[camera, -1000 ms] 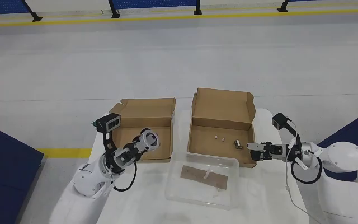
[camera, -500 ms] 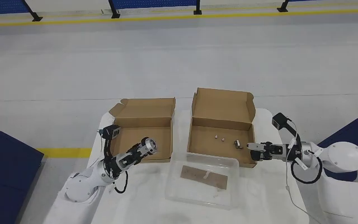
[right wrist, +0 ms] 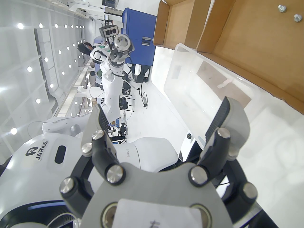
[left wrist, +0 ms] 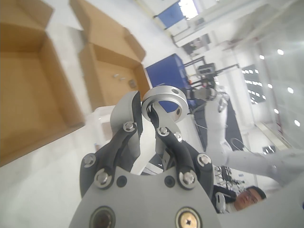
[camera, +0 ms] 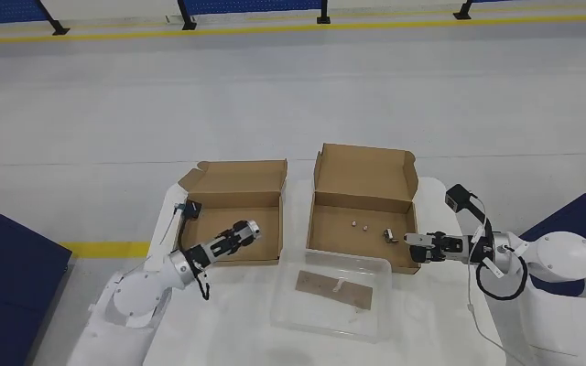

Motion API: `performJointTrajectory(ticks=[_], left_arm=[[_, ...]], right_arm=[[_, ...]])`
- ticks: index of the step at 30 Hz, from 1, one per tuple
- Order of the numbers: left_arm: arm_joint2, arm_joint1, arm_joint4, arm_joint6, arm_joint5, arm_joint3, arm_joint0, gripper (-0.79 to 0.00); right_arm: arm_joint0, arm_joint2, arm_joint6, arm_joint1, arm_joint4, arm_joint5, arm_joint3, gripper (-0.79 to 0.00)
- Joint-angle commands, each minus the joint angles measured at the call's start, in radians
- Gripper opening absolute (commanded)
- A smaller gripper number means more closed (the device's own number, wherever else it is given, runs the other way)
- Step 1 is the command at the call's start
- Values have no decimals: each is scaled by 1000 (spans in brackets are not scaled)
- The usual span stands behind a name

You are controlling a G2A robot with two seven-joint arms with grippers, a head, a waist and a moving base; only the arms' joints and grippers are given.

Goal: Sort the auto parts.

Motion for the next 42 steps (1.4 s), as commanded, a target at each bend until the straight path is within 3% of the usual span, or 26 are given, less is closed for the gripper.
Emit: performJointTrajectory(ticks=[1,12,19,29,31,42], left_arm=[[8,-1,29,32,85,-3,6,-785],[8,-2,32,46,96,-7,6,-785],[44,-6,118,13,364,-18,-120,-785],[169,-32,167,-41,711,185,-361,-785],[198,-36,181,-58,724,207,-386,-785],[202,-38,182,-35,733,225,-378,-785]], right_arm=[[0,0,0,0,0,0,0,0],[0,0,0,0,0,0,0,0],[0,0,0,0,0,0,0,0],[0,0,0,0,0,0,0,0],[0,0,0,0,0,0,0,0],[0,0,0,0,0,0,0,0]])
